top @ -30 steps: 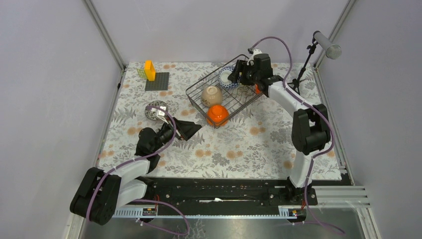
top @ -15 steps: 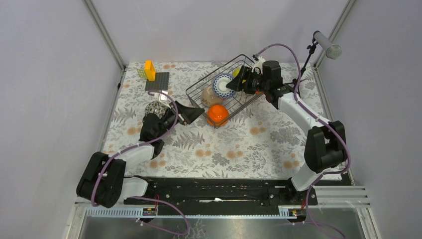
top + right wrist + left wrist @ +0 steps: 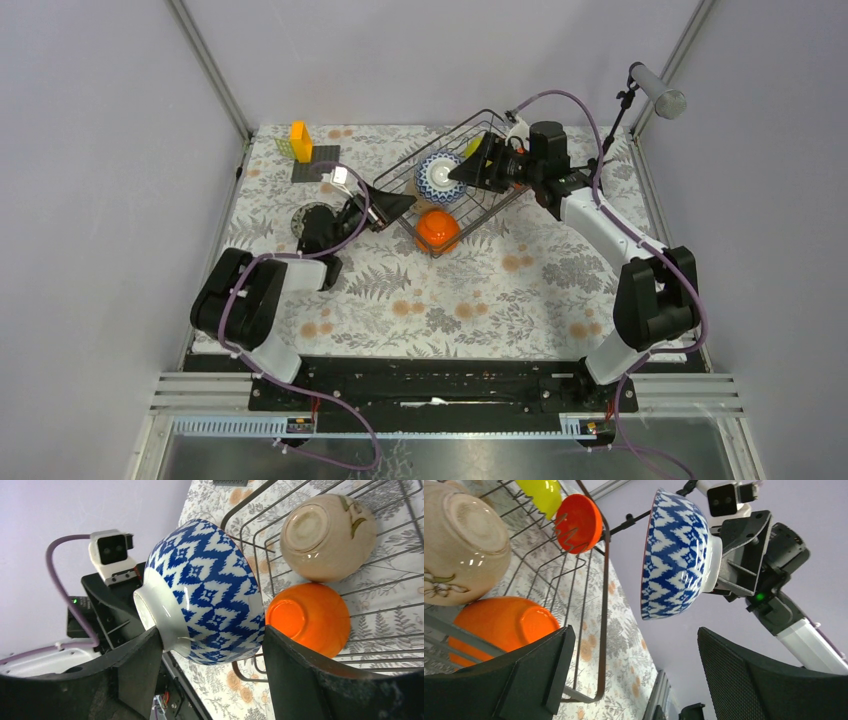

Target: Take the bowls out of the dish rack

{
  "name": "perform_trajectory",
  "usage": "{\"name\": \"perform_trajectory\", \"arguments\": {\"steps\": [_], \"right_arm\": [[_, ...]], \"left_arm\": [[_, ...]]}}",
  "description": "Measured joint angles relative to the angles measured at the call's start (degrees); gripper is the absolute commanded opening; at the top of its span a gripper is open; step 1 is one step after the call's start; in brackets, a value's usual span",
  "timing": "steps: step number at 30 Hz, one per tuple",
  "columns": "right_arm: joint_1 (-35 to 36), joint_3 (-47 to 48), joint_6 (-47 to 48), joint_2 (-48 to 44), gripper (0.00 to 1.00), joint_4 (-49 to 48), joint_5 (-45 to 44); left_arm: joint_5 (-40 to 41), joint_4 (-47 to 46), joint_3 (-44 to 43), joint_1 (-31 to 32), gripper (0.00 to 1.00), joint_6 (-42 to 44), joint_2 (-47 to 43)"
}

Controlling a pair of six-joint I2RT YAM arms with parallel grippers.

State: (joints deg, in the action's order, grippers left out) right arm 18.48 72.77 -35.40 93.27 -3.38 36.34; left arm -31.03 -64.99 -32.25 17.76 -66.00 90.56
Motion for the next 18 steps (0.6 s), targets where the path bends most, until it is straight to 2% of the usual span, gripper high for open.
{"name": "perform_trajectory", "arguments": {"steps": [8, 10, 18], "right_arm": [[0.00, -2.03, -2.97, 0.00, 0.46, -1.68, 4.50], [-0.02, -2.49, -3.43, 0.00, 0.46, -1.75, 5.31], [0.00, -3.63, -6.08, 0.50, 0.46, -4.79, 8.09]], "left_arm": [[-2.97, -15.13, -1.60, -0.15, 0.95, -7.26, 7.87], [-3.50, -16.44, -2.51, -0.11, 0.94, -8.50, 9.05], [-5.40, -18.56, -4.72, 0.42, 0.81, -9.57, 9.42]]}}
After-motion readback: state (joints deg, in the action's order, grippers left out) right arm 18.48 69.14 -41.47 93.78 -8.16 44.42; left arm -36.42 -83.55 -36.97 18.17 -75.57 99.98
